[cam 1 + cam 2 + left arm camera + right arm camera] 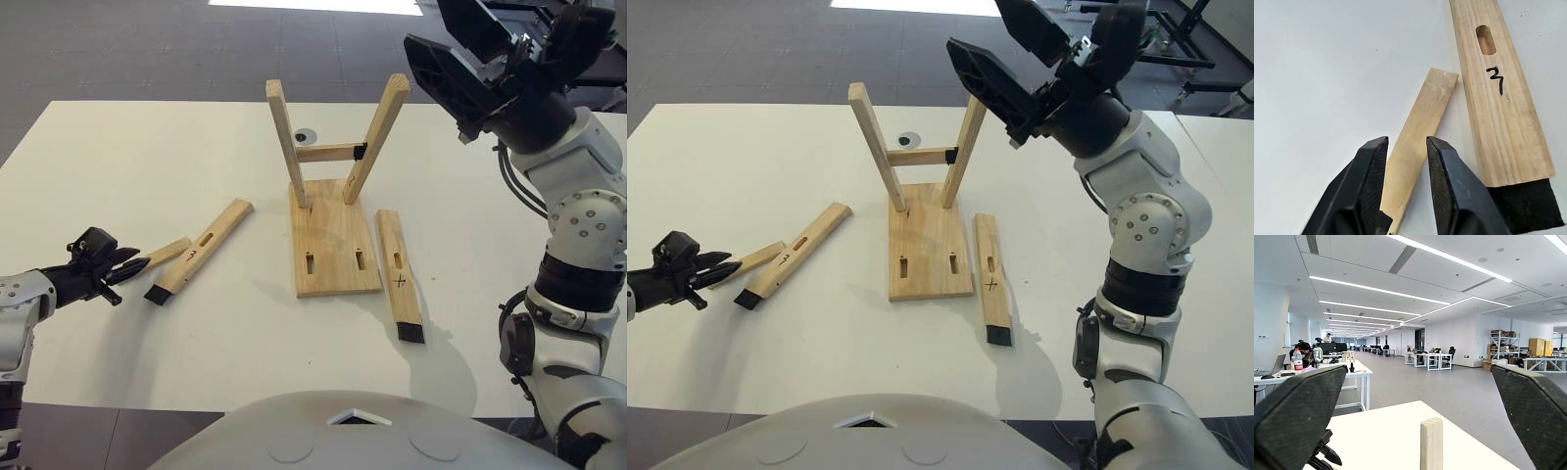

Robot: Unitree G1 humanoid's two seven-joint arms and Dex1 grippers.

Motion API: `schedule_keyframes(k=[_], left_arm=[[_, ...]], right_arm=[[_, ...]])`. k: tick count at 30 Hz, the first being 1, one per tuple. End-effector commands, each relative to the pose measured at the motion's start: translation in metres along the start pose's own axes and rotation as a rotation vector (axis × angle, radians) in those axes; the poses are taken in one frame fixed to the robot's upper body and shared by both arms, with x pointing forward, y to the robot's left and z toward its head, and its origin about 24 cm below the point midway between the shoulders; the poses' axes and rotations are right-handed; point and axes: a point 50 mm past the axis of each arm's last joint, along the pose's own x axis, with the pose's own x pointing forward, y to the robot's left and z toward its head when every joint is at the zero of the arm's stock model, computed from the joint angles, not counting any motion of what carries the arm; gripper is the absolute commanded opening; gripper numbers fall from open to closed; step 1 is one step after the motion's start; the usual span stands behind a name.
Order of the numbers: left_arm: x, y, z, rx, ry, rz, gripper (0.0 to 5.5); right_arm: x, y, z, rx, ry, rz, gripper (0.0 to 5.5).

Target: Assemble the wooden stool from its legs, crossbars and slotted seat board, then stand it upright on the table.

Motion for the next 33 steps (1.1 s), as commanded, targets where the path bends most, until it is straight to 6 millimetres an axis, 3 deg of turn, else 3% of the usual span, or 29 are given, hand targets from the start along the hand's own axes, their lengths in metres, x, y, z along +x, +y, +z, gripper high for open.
schedule_keyframes(k=[1,4,13,17,24,32,33], left_arm=[[-0.007,0.008,0.005,0.048,0.014,-0.012,1.98],[-0.006,0.013,0.005,0.056,0.029,-0.047,2.41],[0.01,0.044,0.005,0.05,0.056,-0.137,2.41],[0.007,0.045,-0.003,0.021,0.06,-0.171,2.41],[0.002,0.043,0.004,0.08,0.012,-0.222,2.41],[0.007,0.041,-0.003,0.107,0.063,-0.254,2.41],[0.007,0.041,-0.003,0.109,0.066,-0.254,2.61]], right_arm=[[0.003,0.001,0.004,-0.027,-0.001,0.007,5.4],[0.002,0.001,0.004,-0.028,-0.002,0.004,5.4],[0.006,0.0,0.002,-0.023,0.008,0.019,5.4],[0.007,0.0,0.0,-0.016,0.02,0.024,5.4],[0.007,0.0,-0.004,-0.017,0.038,0.016,5.4],[0.01,0.0,-0.004,-0.022,0.038,0.024,5.4],[0.01,-0.001,-0.003,-0.023,0.038,0.025,5.4]])
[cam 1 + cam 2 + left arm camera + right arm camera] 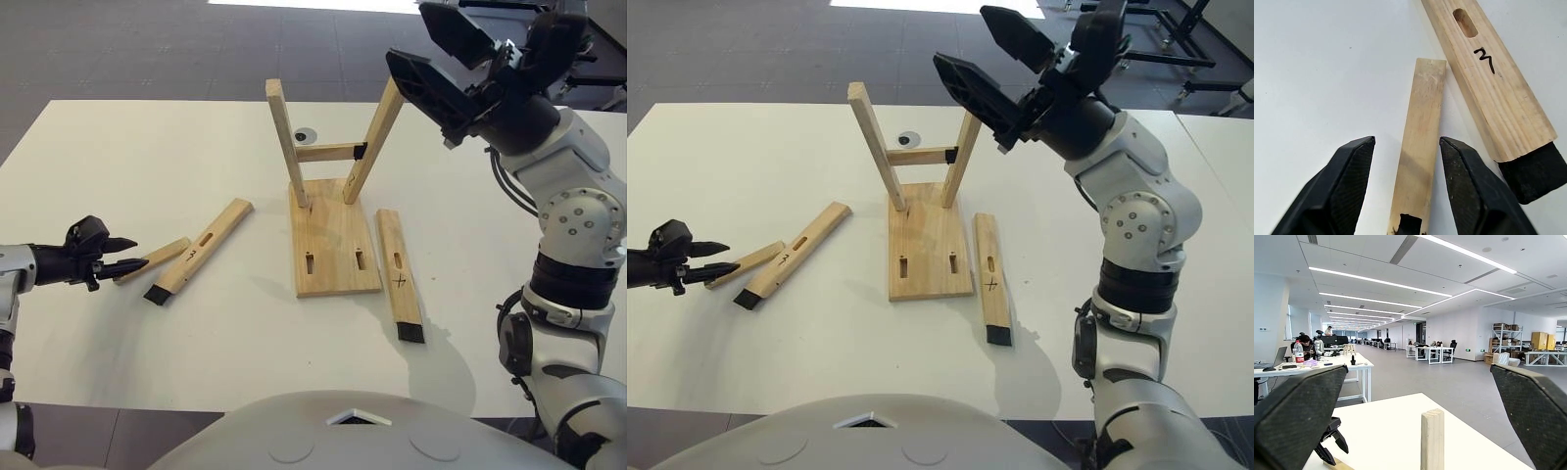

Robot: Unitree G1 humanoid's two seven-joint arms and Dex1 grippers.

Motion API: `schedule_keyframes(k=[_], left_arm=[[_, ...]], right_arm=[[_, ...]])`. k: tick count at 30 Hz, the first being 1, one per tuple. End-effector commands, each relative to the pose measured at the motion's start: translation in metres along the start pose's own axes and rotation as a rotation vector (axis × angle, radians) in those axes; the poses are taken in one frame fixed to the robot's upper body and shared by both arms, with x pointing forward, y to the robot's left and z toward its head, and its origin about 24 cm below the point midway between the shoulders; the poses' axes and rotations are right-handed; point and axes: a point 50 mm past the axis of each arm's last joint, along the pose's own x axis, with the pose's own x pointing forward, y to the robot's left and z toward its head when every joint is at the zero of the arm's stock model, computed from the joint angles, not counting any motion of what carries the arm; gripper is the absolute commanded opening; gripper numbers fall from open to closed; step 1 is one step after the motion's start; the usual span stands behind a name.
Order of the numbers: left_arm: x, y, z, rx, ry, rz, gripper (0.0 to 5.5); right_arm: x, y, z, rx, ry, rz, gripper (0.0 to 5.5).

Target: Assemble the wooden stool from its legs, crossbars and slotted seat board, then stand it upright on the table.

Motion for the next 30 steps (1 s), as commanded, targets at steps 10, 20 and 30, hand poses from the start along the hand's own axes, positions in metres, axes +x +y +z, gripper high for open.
schedule_keyframes(k=[10,20,30], left_arm=[[0.009,0.002,-0.012,0.042,0.127,-0.034,3.02],[0.006,-0.007,-0.018,-0.117,0.15,-0.201,2.4],[0.01,-0.018,-0.033,-0.088,0.284,-0.197,1.31]], right_arm=[[0.005,-0.001,0.007,-0.029,-0.013,0.021,5.4],[0.005,-0.002,0.009,-0.025,-0.025,0.016,5.4],[0.004,0.0,0.01,-0.028,-0.026,0.017,5.4]])
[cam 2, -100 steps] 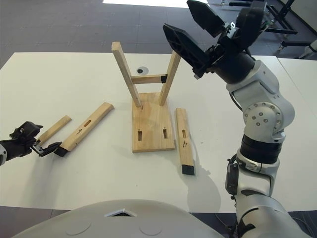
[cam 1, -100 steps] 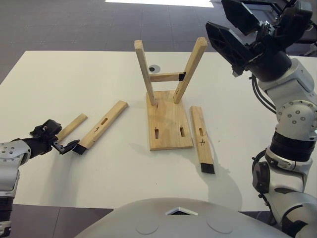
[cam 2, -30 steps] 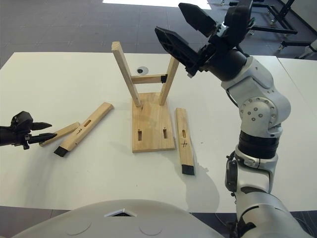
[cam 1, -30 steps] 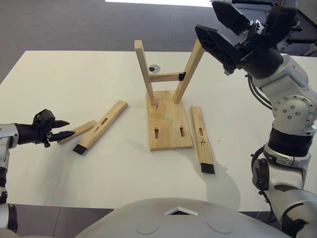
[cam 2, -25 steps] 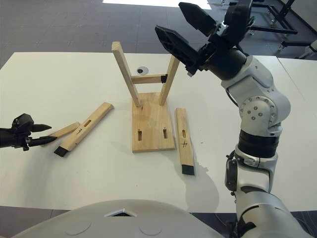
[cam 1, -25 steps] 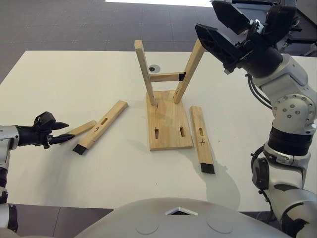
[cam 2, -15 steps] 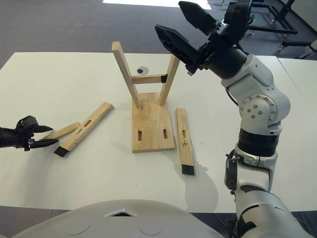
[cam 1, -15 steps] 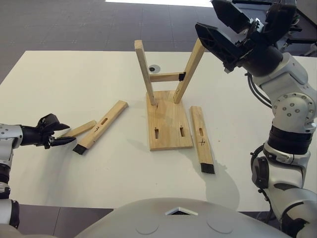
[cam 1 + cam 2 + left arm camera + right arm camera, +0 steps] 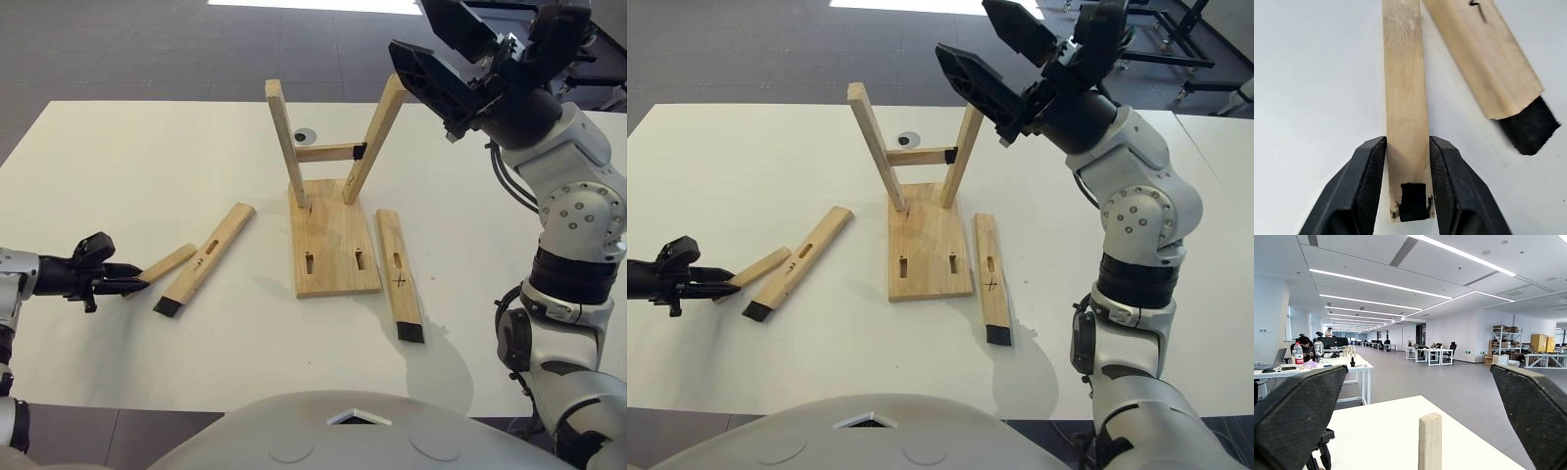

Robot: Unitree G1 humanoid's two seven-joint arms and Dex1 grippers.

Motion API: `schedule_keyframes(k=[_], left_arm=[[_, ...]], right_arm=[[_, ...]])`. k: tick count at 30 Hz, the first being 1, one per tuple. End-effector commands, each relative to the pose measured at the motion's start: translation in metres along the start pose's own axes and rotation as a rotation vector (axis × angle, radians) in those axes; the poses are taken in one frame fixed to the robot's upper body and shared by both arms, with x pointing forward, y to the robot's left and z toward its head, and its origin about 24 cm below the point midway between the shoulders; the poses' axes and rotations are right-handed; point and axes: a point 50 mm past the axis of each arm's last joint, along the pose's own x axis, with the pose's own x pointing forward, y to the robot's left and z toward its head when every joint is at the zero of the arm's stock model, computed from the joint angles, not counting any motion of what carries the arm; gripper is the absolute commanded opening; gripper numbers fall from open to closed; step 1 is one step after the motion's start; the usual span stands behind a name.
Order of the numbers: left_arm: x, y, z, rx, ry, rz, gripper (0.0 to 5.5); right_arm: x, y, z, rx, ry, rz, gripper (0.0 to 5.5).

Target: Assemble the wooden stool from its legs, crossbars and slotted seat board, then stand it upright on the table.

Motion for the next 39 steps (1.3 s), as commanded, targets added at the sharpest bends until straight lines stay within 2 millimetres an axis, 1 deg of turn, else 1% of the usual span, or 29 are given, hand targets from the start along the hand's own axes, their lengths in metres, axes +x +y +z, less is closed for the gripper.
schedule_keyframes(k=[1,4,6,9,12,15,18,22,26,28,31,36,38,39], left_arm=[[0.012,-0.007,-0.02,-0.027,0.134,0.008,1.31],[0.022,-0.011,-0.019,-0.059,0.108,0.039,1.31],[0.025,-0.02,-0.028,-0.067,0.145,0.038,1.3],[0.014,-0.028,-0.049,-0.056,0.267,0.053,1.29],[-0.004,-0.035,-0.06,-0.051,0.297,0.046,1.28],[-0.021,-0.039,-0.056,-0.049,0.232,0.005,1.28],[-0.025,-0.041,-0.052,-0.001,0.238,-0.023,1.28],[-0.012,-0.046,-0.033,0.068,0.182,-0.082,1.28],[0.001,-0.054,-0.021,0.124,0.149,-0.123,1.28],[0.004,-0.055,-0.011,0.126,0.096,-0.114,1.28],[-0.001,-0.049,-0.005,0.126,0.057,-0.068,1.28],[-0.011,-0.04,0.016,0.153,-0.057,-0.025,1.28],[-0.023,-0.032,0.039,0.165,-0.248,0.048,1.28],[-0.034,-0.028,0.053,0.175,-0.361,0.087,1.28]], right_arm=[[0.002,0.003,0.007,-0.024,-0.012,0.012,5.4],[0.001,0.004,0.005,-0.022,-0.011,0.007,5.4],[0.001,0.005,0.004,-0.018,-0.01,0.011,5.4],[0.001,0.005,0.004,-0.02,-0.002,0.012,5.4],[0.002,0.004,0.006,-0.022,0.001,0.015,5.4],[0.001,0.003,0.007,-0.028,0.006,0.014,5.4],[0.001,0.002,0.007,-0.03,0.008,0.014,5.4],[0.003,0.002,0.007,-0.032,0.014,0.024,5.4],[0.004,0.001,0.006,-0.03,0.013,0.022,5.4],[0.004,0.001,0.006,-0.031,0.014,0.021,5.4],[0.003,0.0,0.006,-0.036,0.015,0.016,5.4],[0.003,-0.001,0.006,-0.04,0.003,0.002,5.4],[0.003,-0.002,0.006,-0.039,-0.005,-0.002,5.4],[0.003,-0.003,0.006,-0.039,-0.008,-0.001,5.4]])
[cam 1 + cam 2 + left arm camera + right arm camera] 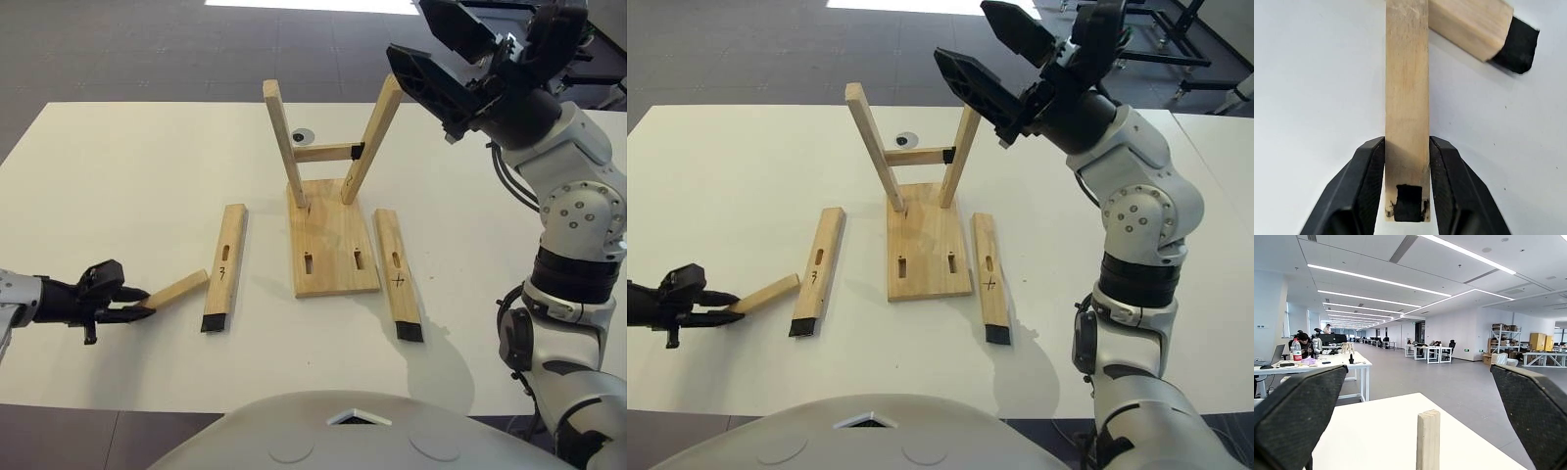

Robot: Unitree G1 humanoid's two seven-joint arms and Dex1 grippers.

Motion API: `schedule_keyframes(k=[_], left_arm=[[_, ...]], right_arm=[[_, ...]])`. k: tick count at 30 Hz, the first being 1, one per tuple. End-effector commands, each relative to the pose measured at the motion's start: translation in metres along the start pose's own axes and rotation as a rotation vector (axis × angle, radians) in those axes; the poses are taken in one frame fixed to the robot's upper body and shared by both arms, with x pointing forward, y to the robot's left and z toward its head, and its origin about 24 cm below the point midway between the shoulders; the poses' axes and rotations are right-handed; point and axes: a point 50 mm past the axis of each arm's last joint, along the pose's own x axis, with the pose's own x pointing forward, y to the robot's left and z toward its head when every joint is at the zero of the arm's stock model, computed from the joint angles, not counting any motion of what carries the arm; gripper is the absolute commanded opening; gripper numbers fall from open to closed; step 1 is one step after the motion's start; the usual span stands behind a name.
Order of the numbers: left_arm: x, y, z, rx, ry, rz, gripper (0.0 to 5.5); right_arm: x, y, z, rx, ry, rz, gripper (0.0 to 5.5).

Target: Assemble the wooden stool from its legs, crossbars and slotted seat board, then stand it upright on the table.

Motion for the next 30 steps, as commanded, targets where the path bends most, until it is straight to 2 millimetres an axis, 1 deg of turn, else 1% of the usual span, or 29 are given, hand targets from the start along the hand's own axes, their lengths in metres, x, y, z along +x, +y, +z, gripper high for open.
schedule_keyframes(k=[1,3,5,7,9,10,11,14,16,18,20,24,27,30], left_arm=[[-0.029,0.021,0.047,0.057,-0.346,0.153,1.28],[-0.046,0.026,0.081,0.1,-0.593,0.182,1.28],[-0.051,0.027,0.104,0.135,-0.747,0.185,1.28],[-0.039,0.019,0.126,0.177,-0.848,0.147,1.28],[-0.026,0.005,0.15,0.184,-0.988,0.045,1.28],[-0.015,0.0,0.16,0.196,-1.017,0.026,1.28],[-0.005,-0.003,0.167,0.223,-1.011,0.043,1.28],[0.024,-0.001,0.187,0.351,-0.961,0.26,1.28],[0.038,-0.004,0.195,0.426,-0.958,0.36,1.28],[0.048,-0.006,0.2,0.469,-0.963,0.447,1.28],[0.054,-0.008,0.204,0.47,-1.018,0.491,1.28],[0.064,-0.01,0.209,0.467,-1.074,0.506,1.28],[0.064,-0.01,0.21,0.46,-1.089,0.515,1.28],[0.065,-0.012,0.209,0.455,-1.084,0.506,1.28]], right_arm=[[0.003,-0.001,0.006,-0.027,-0.021,0.004,5.4],[0.003,-0.001,0.008,-0.028,-0.037,0.007,5.4],[0.004,-0.001,0.009,-0.028,-0.056,0.007,5.4],[0.004,-0.001,0.013,-0.008,-0.099,0.019,5.4],[0.005,0.003,0.018,0.051,-0.157,0.08,5.4],[0.007,0.007,0.017,0.088,-0.171,0.114,5.4],[0.011,0.01,0.014,0.118,-0.171,0.13,5.4],[0.024,0.016,0.002,0.271,-0.197,0.074,5.4],[0.035,0.029,-0.01,0.329,-0.194,0.063,5.4],[0.046,0.043,-0.02,0.367,-0.182,0.056,5.4],[0.055,0.051,-0.031,0.363,-0.155,0.029,5.4],[0.06,0.046,-0.042,0.379,-0.161,-0.043,5.4],[0.06,0.041,-0.044,0.387,-0.178,-0.068,5.4],[0.063,0.041,-0.046,0.402,-0.179,-0.061,5.4]])
